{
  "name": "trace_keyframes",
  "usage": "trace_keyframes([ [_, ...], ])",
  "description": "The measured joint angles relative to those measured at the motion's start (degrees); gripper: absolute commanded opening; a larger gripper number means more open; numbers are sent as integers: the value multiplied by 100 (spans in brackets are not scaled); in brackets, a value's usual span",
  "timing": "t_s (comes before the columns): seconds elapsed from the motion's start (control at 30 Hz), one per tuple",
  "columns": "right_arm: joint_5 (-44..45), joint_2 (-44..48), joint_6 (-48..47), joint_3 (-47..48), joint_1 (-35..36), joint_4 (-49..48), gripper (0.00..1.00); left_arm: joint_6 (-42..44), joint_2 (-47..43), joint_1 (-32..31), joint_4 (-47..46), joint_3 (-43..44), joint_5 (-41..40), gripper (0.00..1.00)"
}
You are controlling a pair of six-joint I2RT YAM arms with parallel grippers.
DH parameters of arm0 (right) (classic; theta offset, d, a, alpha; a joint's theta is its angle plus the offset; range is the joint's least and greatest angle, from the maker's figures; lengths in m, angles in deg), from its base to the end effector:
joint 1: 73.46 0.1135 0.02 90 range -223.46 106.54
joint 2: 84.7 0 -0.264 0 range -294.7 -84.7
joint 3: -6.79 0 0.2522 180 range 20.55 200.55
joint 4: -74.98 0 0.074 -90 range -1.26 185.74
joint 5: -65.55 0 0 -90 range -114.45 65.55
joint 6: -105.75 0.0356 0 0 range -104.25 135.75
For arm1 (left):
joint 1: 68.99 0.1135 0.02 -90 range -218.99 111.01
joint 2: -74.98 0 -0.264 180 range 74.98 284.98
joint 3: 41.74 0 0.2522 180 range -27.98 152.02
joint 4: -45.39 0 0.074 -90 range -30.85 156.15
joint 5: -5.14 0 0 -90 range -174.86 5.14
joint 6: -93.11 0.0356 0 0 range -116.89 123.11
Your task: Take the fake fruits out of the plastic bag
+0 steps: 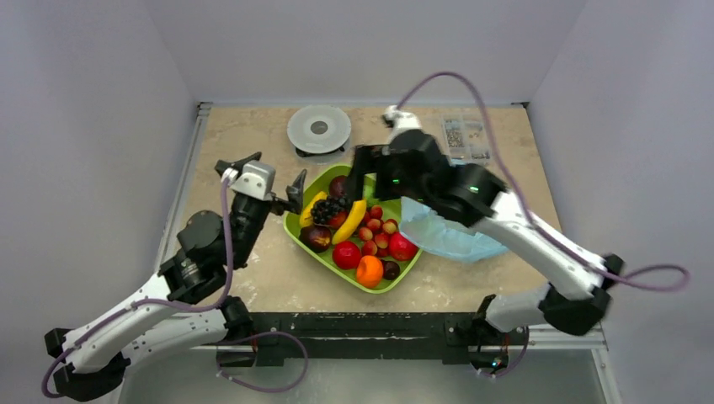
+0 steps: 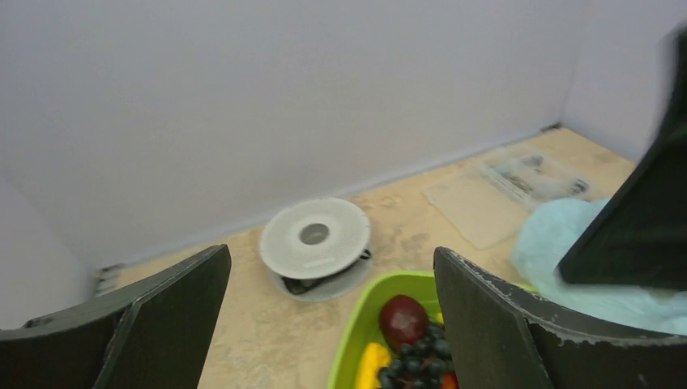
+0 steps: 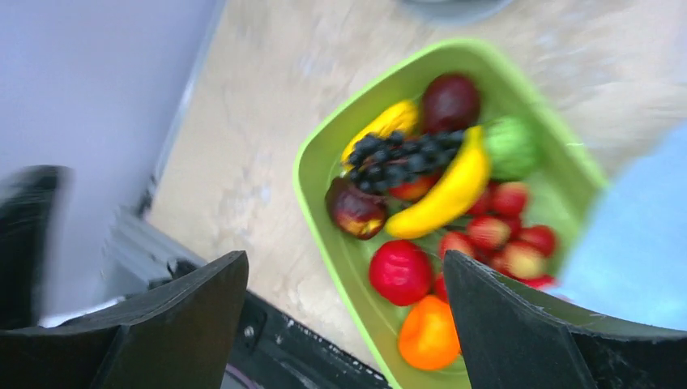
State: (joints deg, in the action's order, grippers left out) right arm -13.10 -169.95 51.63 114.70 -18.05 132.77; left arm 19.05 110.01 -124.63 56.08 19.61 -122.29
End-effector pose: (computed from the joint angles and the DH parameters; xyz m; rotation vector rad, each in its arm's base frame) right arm 0.1874 0.2594 0.4111 -0.2674 2.2389 0.6794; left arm 0.0903 -0.0938 0.4044 0.2758 1.3286 -0.1598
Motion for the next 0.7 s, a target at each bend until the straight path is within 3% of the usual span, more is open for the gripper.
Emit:
trace_keyframes([
  [0.13,778,1797,289,-557,-662,452,87,-1123,933,0,468,509,632,97],
  [0.3,1204,3281,531,-2033,-2752,1154,83,-2347,2411,-236,527,610,1600,100],
  [0.4,992,3274,522,-2796,-3357,1325,63,-2588,3486,-699,577,763,1722,100],
  [0.57,505,2638,505,-3611,-3786,1102,58,-2697,5084,-1106,892,1661,1635,100],
  [0.7,271,2415,501,-3877,-3862,767,53,-2704,5506,-1106,861,2011,1480,93],
])
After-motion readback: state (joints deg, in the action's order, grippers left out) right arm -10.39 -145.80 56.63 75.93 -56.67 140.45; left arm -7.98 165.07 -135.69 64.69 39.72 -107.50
